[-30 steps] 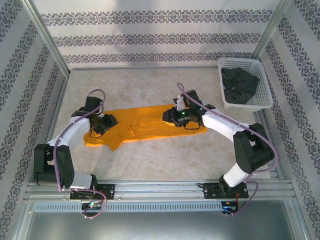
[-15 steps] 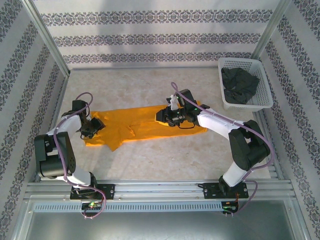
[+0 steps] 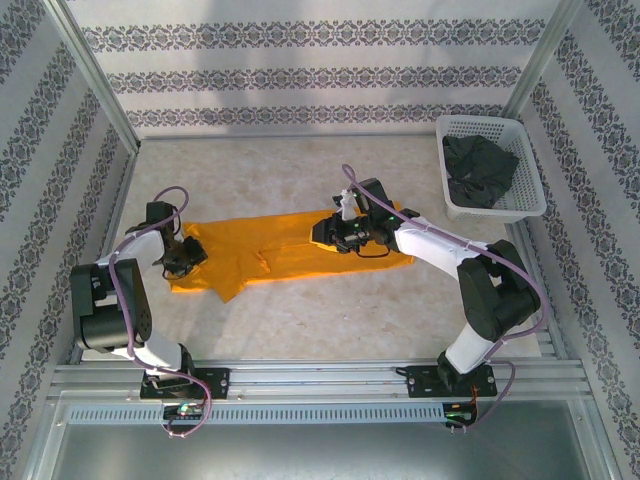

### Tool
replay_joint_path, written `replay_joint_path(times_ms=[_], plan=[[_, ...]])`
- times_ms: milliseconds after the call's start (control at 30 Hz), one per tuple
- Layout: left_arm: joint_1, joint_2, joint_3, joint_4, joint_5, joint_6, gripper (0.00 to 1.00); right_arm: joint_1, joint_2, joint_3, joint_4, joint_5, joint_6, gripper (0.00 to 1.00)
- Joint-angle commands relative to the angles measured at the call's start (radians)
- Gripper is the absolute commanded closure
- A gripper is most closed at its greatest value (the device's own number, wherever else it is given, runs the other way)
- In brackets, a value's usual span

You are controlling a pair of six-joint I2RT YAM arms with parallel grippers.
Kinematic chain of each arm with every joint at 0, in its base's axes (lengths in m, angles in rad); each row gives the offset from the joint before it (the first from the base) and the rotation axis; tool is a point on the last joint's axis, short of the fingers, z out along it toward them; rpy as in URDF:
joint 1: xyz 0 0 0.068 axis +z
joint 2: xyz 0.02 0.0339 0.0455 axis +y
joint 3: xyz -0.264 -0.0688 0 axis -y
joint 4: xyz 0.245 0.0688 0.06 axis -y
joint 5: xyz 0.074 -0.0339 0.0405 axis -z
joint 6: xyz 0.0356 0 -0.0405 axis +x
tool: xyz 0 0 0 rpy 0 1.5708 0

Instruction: Fold and stack the t-shirts

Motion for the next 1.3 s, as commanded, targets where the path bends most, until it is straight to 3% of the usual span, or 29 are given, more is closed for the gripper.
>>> replay_joint_path(times_ms=[0,200,500,867,1000,1067,1133,1200,1267], plan=[[0.004,-0.044,-0.004,-0.009,0.013,0.002,0.85,0.000,-0.005,0.006,0.008,0.002,-0.001,0.62],[0.004,-0.085,0.010,-0.042,0.009,-0.010,1.00,-0.001,0.002,0.014,-0.001,0.009,-0.003,0.64],[0.012,-0.038,0.154,-0.143,-0.011,-0.033,1.00,-0.011,0.001,0.016,-0.027,0.023,-0.011,0.65],[0.026,0.184,0.332,-0.170,-0.057,0.022,1.00,-0.033,-0.023,-0.023,-0.029,0.038,-0.008,0.66],[0.025,0.222,0.367,-0.150,-0.121,0.029,0.89,-0.053,-0.034,-0.025,-0.052,0.058,-0.023,0.68],[0.023,0.210,0.372,-0.154,-0.140,0.016,0.66,-0.077,-0.039,-0.025,-0.082,0.084,-0.039,0.69],[0.014,0.162,0.355,-0.167,-0.185,-0.004,0.51,-0.113,-0.042,-0.018,-0.126,0.121,-0.061,0.72],[0.005,0.070,0.300,-0.175,-0.217,-0.057,0.49,-0.165,-0.026,0.000,-0.186,0.174,-0.090,0.75],[-0.005,-0.035,0.219,-0.169,-0.192,-0.146,0.54,-0.218,0.003,0.029,-0.227,0.208,-0.124,0.77]])
